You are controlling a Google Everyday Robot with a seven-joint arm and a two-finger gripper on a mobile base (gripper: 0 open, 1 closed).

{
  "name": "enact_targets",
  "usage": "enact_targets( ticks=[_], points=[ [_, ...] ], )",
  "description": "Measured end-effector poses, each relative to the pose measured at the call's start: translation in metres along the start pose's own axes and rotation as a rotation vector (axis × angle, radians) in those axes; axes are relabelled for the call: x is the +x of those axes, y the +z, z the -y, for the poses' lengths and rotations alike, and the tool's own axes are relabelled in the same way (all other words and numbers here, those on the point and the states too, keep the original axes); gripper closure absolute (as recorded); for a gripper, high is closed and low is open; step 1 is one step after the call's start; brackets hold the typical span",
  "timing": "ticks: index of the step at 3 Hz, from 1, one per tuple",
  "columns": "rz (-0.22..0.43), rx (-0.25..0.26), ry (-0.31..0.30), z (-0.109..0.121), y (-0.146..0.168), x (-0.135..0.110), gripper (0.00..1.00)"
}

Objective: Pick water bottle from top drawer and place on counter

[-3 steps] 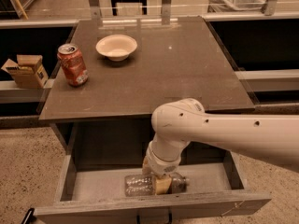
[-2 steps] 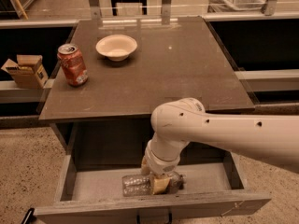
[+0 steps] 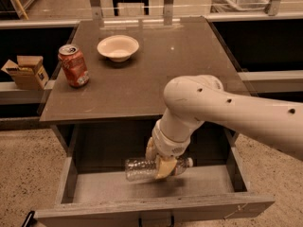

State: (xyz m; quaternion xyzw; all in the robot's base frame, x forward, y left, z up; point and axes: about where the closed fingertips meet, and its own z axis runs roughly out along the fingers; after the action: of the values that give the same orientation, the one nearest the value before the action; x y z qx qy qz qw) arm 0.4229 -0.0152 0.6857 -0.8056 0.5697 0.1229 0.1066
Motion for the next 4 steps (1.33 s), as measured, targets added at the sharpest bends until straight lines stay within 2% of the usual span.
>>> enact_targets(
  ticks=[1,3,4],
  points=[
    [-0.006,0.01,-0.026,0.023,-0.052,0.006,0.97],
    [-0.067,0.033,-0.071,0.069,-0.178,0.017,1.0],
    [-0.092,0.069,-0.059,0.086,-0.222,0.017,1.0]
  ],
)
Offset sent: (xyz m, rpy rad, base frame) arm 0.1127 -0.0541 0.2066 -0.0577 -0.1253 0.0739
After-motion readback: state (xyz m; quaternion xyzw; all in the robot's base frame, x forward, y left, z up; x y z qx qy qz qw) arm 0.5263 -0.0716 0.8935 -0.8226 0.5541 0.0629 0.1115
